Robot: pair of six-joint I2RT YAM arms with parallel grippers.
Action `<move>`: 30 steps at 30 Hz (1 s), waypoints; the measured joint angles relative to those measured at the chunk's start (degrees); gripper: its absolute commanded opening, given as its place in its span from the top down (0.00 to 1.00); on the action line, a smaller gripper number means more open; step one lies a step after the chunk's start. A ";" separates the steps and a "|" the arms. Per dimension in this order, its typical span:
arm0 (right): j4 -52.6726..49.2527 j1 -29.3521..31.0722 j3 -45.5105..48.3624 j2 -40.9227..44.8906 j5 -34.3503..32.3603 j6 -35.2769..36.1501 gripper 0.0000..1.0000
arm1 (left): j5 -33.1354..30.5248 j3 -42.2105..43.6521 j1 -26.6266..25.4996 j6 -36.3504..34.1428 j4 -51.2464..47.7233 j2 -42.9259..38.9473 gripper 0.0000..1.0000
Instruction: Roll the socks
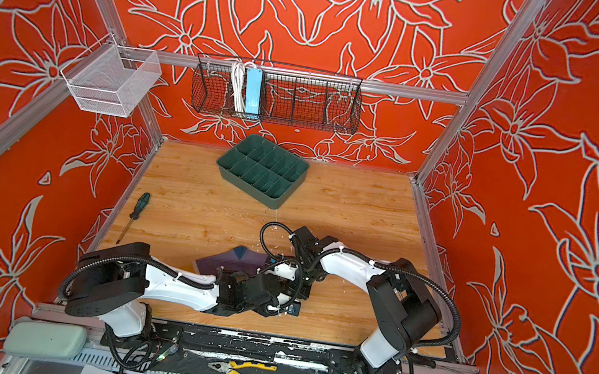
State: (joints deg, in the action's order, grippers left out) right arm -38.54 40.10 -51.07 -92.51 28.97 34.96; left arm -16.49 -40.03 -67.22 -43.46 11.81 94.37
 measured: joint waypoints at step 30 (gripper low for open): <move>11.32 -18.03 15.30 48.87 -31.30 -4.17 0.17 | 14.95 -21.03 5.92 12.76 -32.85 6.43 0.99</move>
State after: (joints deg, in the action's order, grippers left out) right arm -27.22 22.06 -35.77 -43.64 -2.33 30.79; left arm -1.54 -61.06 -61.30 -30.70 -21.04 100.79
